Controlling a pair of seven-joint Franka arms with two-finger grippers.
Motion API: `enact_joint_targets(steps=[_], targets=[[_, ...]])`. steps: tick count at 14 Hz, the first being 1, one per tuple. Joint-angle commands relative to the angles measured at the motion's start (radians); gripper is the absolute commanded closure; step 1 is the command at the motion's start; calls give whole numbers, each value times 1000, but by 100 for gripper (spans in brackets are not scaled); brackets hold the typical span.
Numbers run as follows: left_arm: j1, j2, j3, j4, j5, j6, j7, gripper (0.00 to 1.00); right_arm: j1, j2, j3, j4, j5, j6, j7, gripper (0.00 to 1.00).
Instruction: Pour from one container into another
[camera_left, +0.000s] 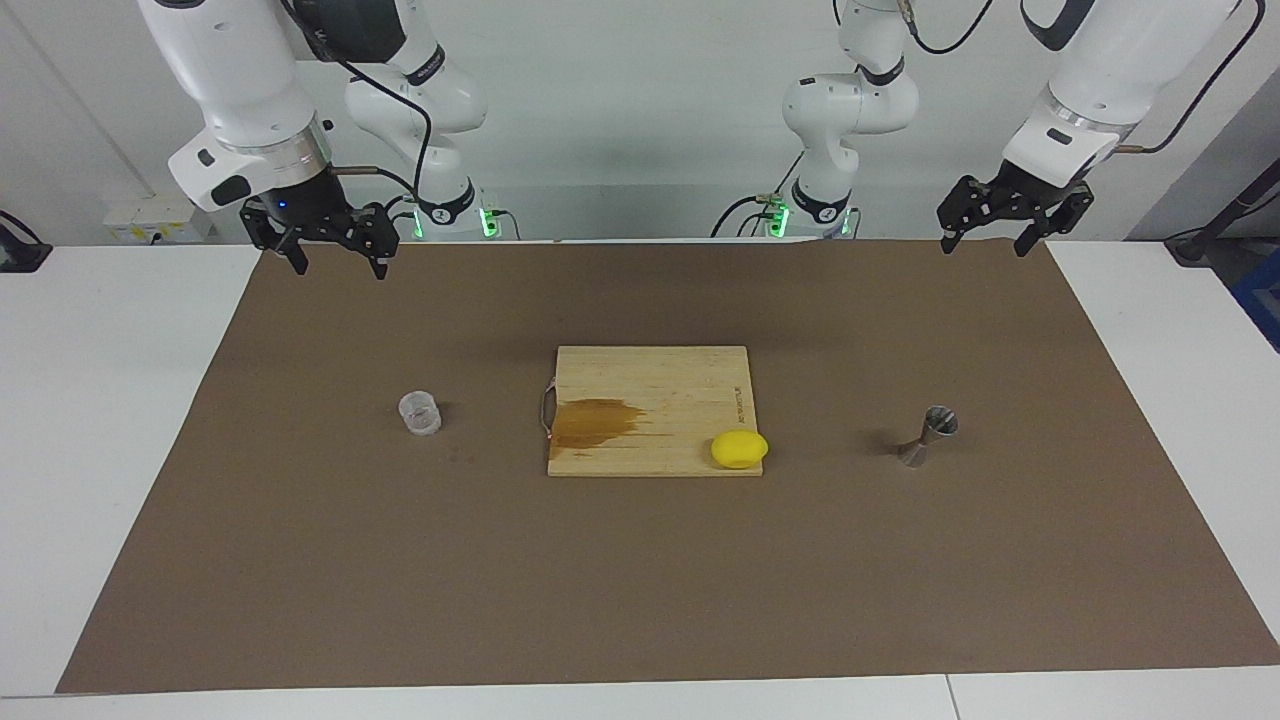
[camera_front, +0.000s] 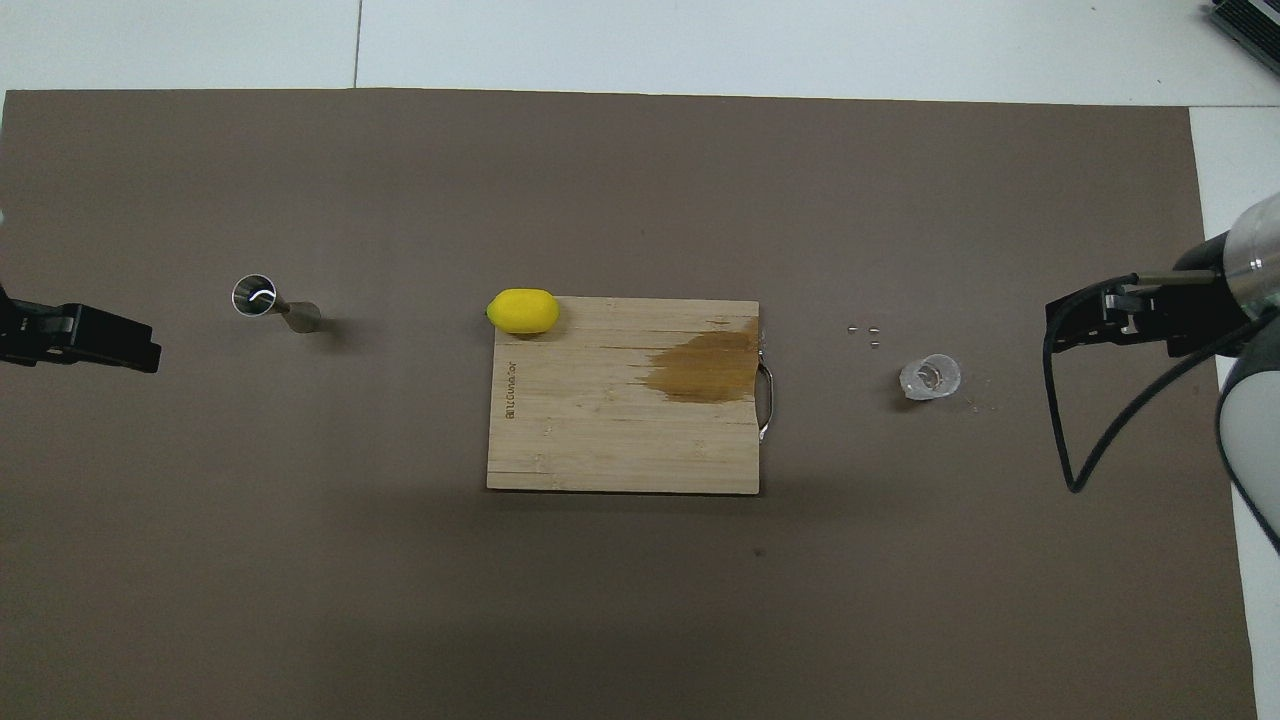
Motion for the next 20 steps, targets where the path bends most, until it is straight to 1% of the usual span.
enact_joint_targets(steps=[1,5,8,12,15,18,20], targets=[[-5,-9,5,8,4,-24,14,0,-14,-15,3,-19,24,14,-30,0],[-8,-15,6,-1,4,-28,12,0,-14,-15,3,-19,26,13,-30,0],[-20,-12,5,-1,6,-6,11,0,-14,-15,3,-19,26,13,-30,0],[-11,-7,9,5,3,-9,8,0,-14,-15,3,-19,26,13,-30,0],[-20,-10,9,-20,-11,-24,-11,0,-14,-15,3,-19,26,14,-30,0],[1,2,13,-56,-26,-39,-17,0,-14,-15,3,-19,24,13,-30,0],[53,14,13,-73,-55,-35,-34,0,-14,-15,3,-19,24,14,-30,0]])
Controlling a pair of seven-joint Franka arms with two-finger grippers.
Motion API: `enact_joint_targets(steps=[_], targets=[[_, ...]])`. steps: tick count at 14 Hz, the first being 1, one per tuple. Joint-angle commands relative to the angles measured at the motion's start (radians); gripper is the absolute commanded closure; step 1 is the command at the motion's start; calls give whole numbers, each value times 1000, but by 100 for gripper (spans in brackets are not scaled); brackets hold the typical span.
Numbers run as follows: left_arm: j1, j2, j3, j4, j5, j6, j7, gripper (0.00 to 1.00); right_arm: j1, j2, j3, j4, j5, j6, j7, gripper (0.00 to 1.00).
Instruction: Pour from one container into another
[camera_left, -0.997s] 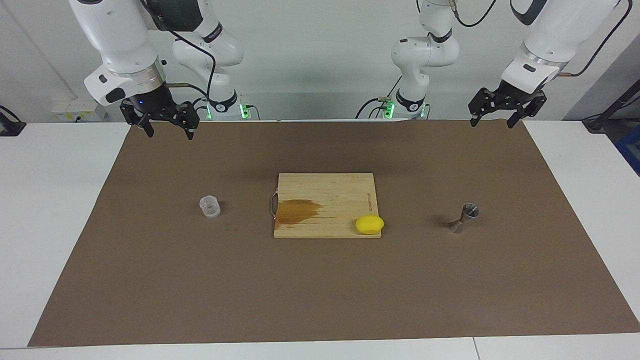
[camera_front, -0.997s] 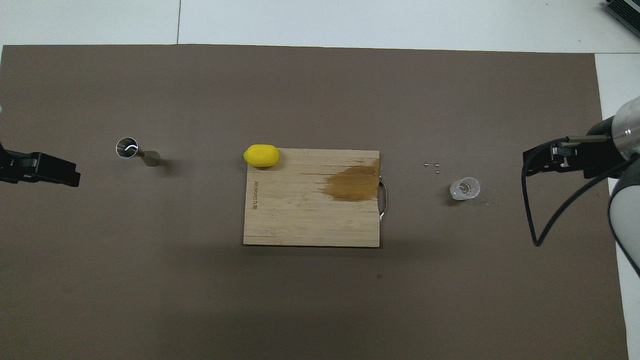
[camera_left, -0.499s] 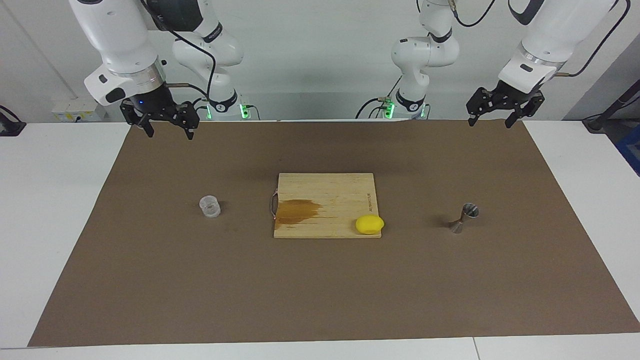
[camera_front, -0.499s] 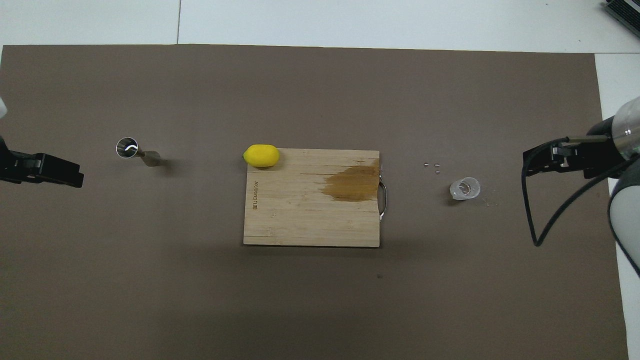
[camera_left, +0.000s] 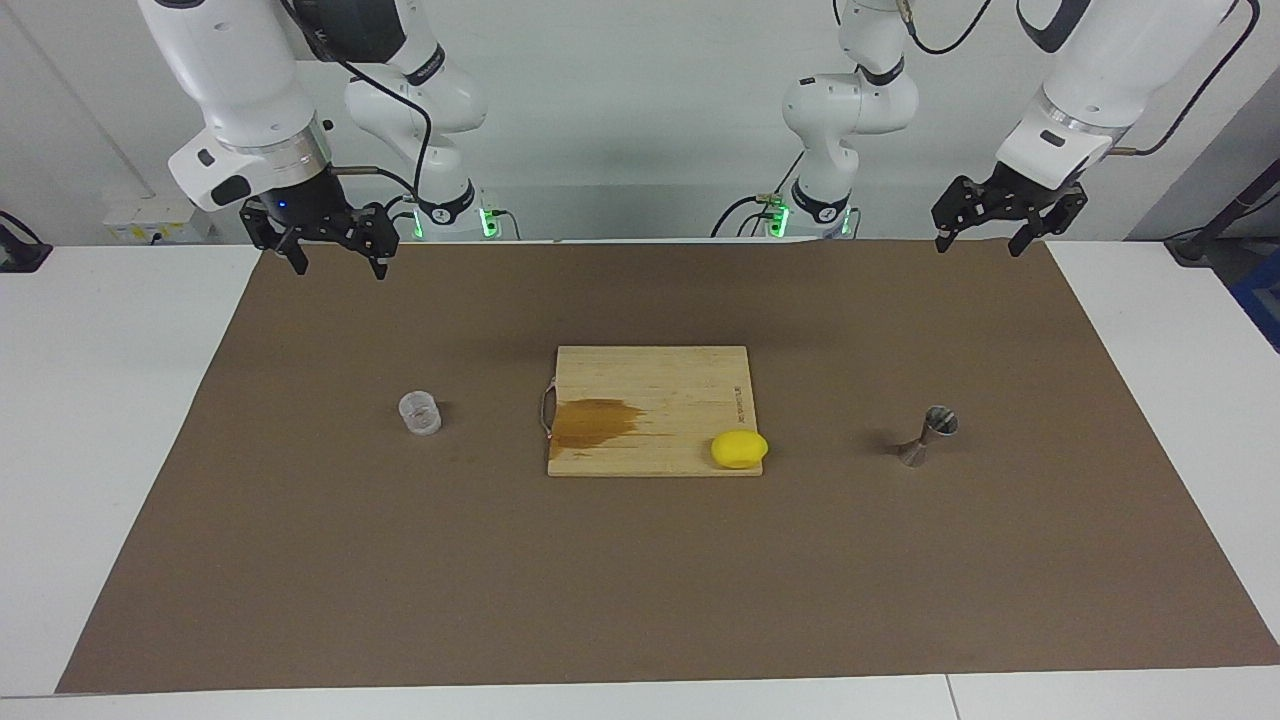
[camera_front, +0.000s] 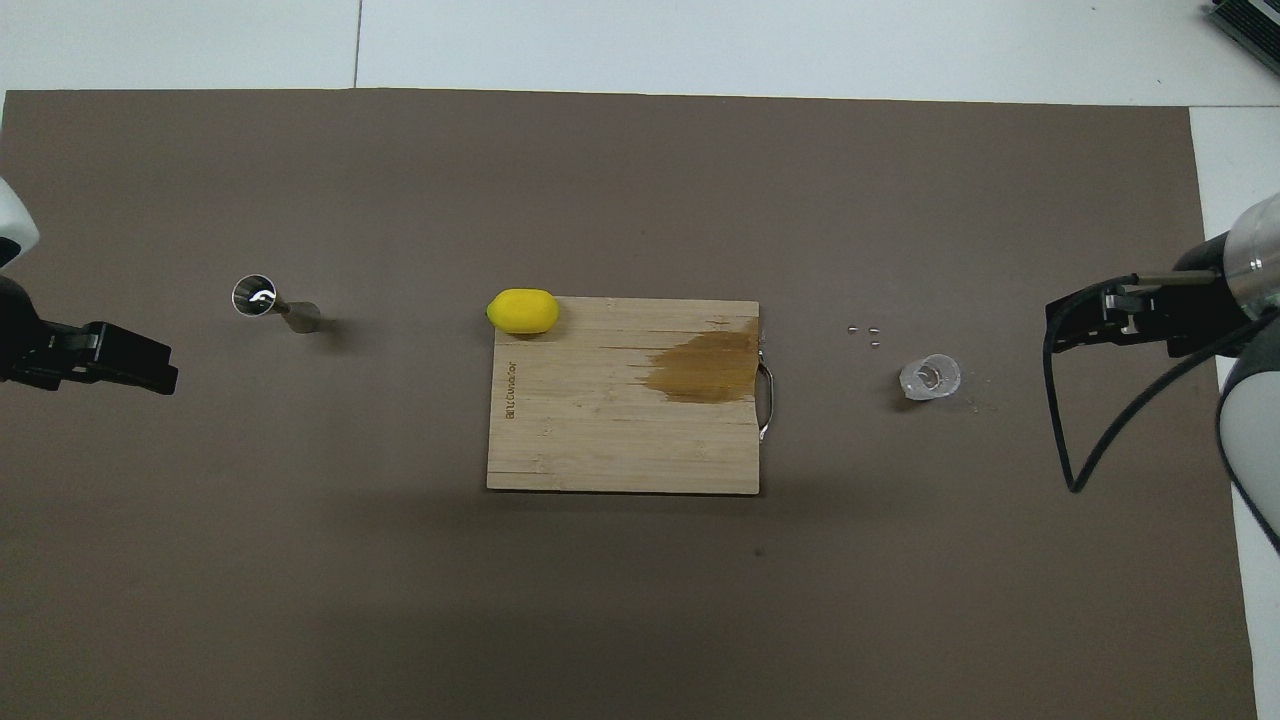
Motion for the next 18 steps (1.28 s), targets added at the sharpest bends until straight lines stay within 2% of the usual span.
enact_joint_targets(steps=[1,5,9,15,18], targets=[[60,12,4,-33,-63,-5,-46,0,-14,-15,3,-19,26,13,-30,0],[112,35,5,-85,-149,-5,-212,0,-14,-15,3,-19,26,13,-30,0],[151,48,5,-174,-287,47,-514,0,-14,-15,3,-19,26,14,-30,0],[226,29,7,-346,-588,250,-885,0,-14,-15,3,-19,26,13,-30,0],[255,-27,5,-482,-758,387,-987,0,-14,-15,3,-19,26,13,-30,0]])
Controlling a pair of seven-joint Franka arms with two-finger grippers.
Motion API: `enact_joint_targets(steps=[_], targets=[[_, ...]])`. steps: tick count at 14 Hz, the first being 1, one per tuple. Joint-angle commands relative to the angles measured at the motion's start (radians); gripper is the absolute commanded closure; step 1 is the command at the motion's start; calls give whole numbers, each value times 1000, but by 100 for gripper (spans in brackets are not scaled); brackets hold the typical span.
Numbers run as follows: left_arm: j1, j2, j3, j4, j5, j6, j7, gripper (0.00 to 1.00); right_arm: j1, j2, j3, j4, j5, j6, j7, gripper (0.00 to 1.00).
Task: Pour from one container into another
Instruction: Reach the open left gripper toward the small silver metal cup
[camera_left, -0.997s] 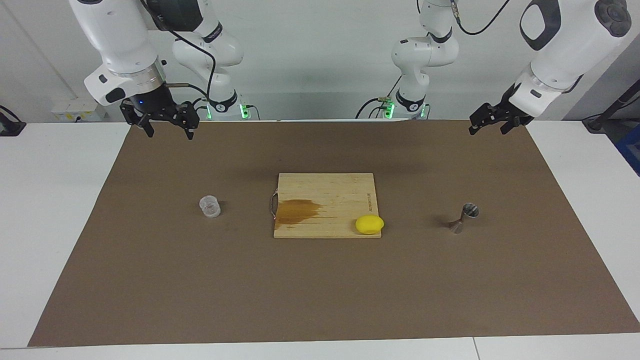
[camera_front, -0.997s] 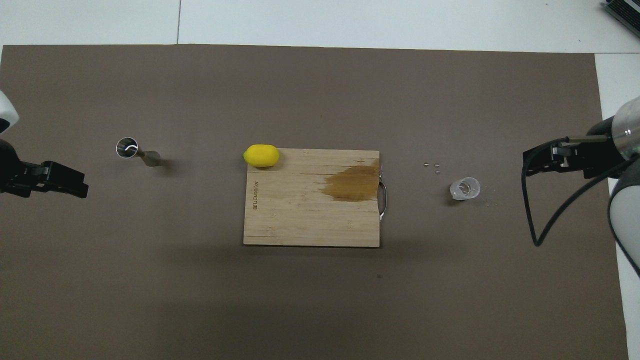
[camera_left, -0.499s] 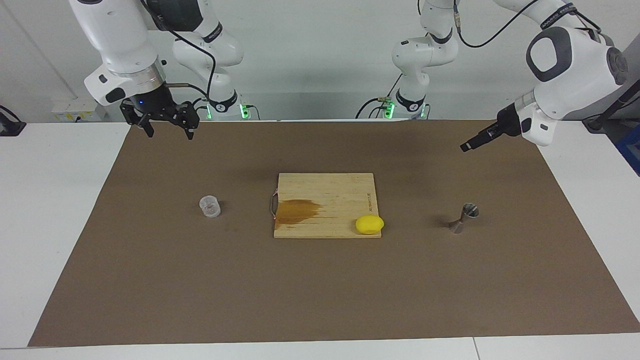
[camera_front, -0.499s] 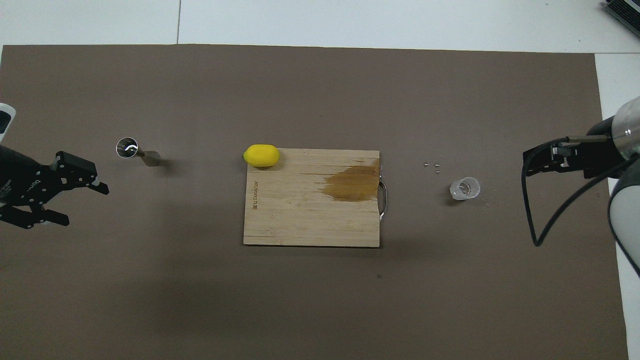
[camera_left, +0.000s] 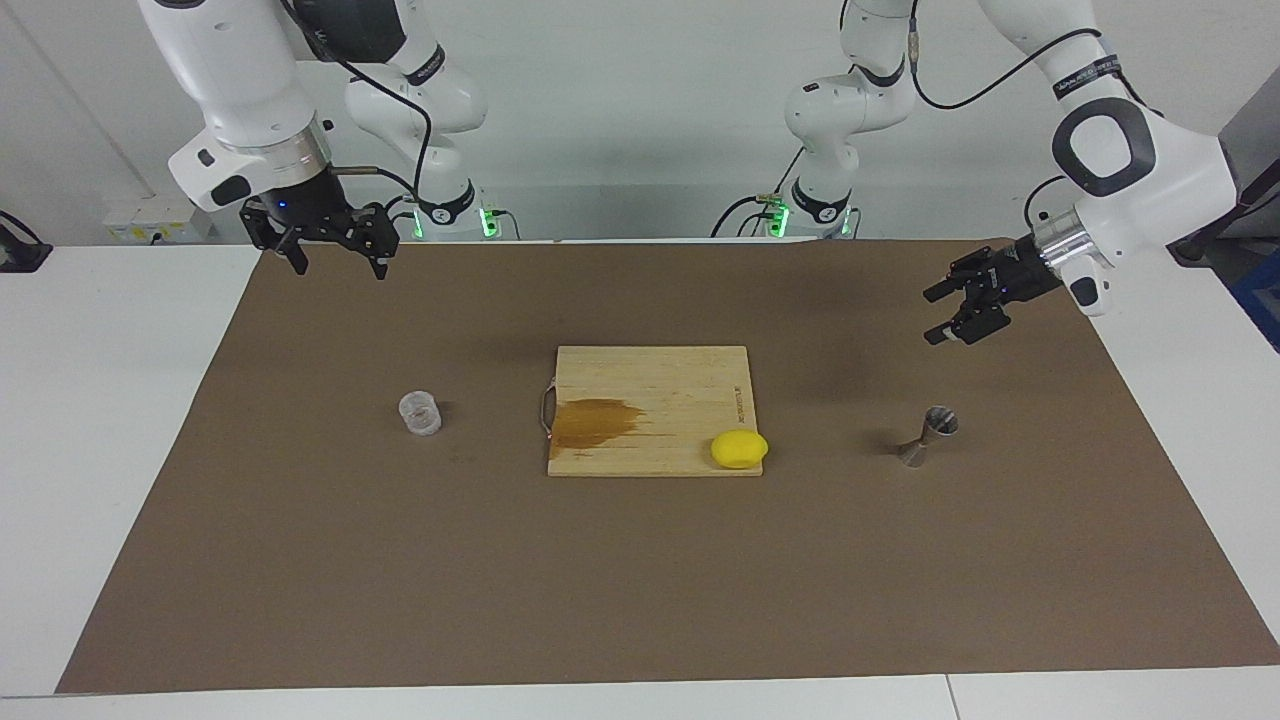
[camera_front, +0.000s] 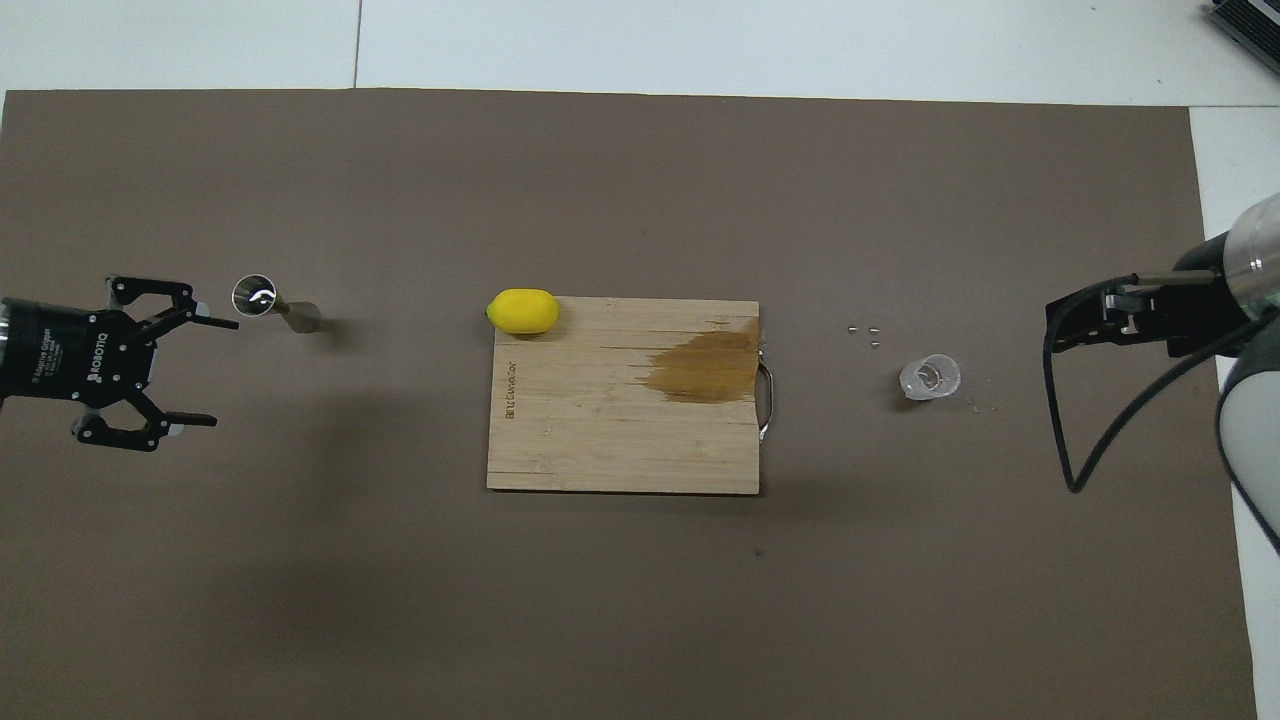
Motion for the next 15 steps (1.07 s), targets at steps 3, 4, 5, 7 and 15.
enact_joint_targets(steps=[3,4,5,7,15], targets=[[47,-119,-8,-243,-267,216,-138,0,-14,-15,3,-19,24,13,-30,0],[53,-126,-8,-264,-301,231,-146,0,-14,-15,3,-19,26,13,-30,0],[79,-129,-8,-287,-348,245,-148,0,-14,-15,3,-19,24,13,-30,0],[97,-135,-8,-323,-445,293,-166,0,-14,-15,3,-19,26,13,-30,0],[95,-31,-11,-364,-795,431,-181,0,-14,-15,3,-19,24,13,-30,0]])
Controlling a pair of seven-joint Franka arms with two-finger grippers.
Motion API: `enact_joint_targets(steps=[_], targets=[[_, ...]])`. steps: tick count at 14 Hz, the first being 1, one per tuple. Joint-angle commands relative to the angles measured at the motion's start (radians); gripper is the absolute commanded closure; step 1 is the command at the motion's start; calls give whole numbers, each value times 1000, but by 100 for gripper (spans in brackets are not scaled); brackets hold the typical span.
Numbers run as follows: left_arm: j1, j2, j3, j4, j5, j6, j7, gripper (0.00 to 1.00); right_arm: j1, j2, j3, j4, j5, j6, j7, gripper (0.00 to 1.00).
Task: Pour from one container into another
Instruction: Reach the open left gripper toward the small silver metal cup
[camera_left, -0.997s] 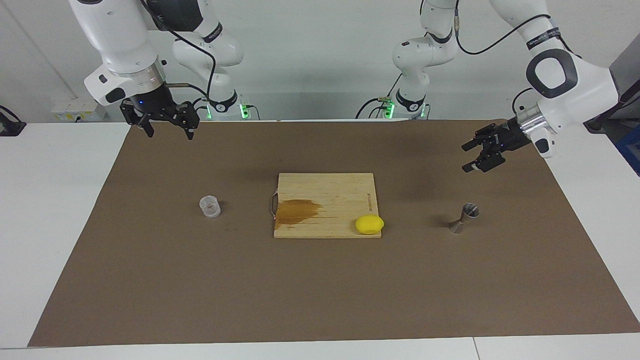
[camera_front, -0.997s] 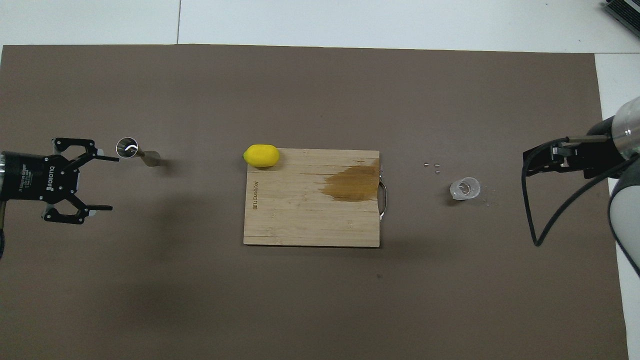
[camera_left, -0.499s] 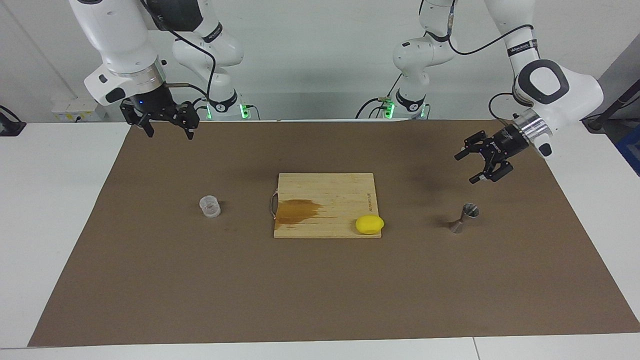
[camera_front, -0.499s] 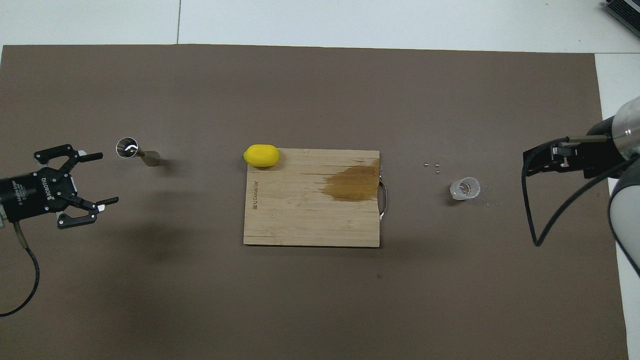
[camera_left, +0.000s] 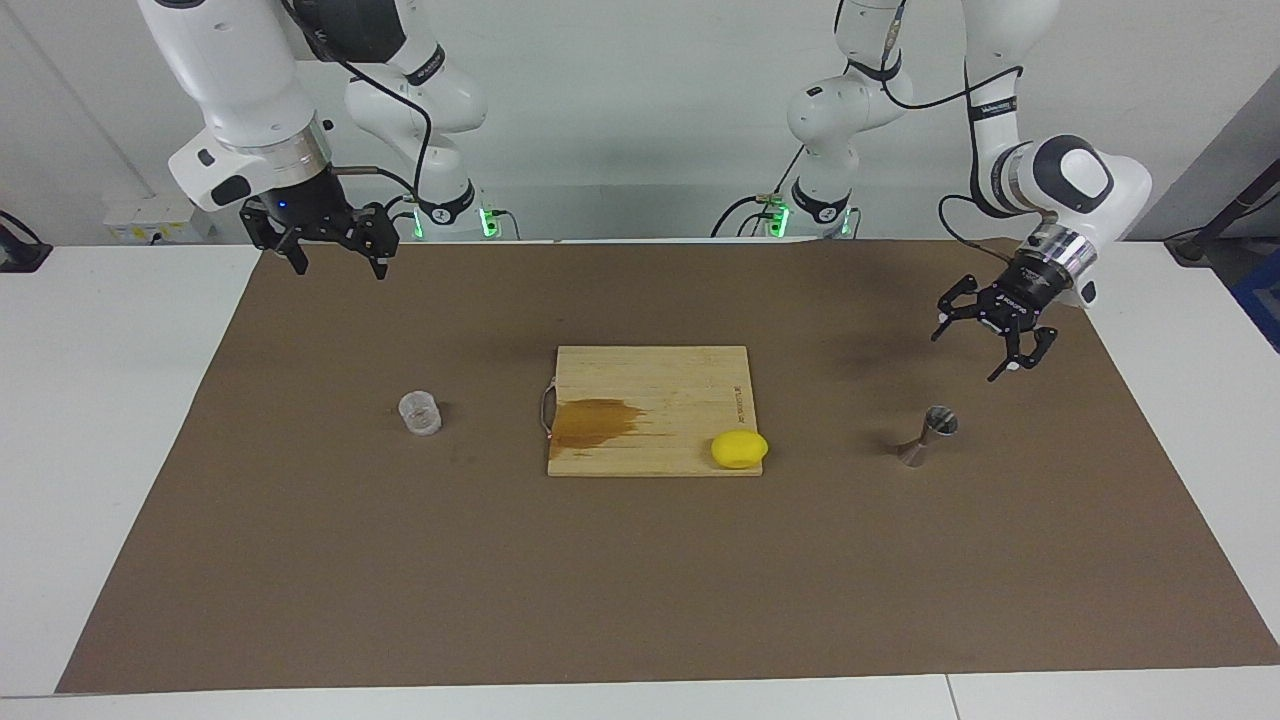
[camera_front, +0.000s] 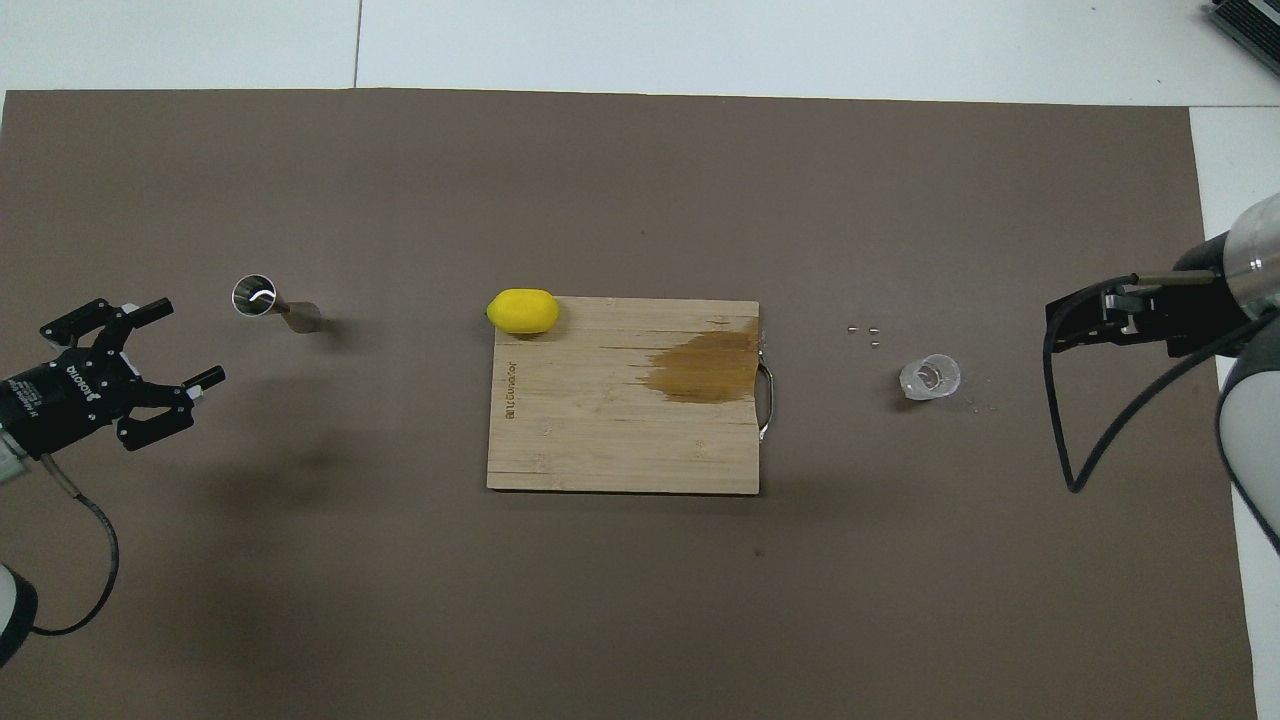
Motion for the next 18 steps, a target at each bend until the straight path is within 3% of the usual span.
enact_joint_targets(steps=[1,8,15,18], targets=[[-33,57,-2,6,-90,53,-12,0,-14,-15,3,-19,24,13,-30,0],[-78,180,-2,76,-214,112,55,0,-14,-15,3,-19,24,13,-30,0],[-112,211,-2,106,-274,139,92,0,-14,-15,3,-19,26,13,-30,0],[-112,211,-2,103,-274,139,95,5,-14,-15,3,-19,24,13,-30,0]])
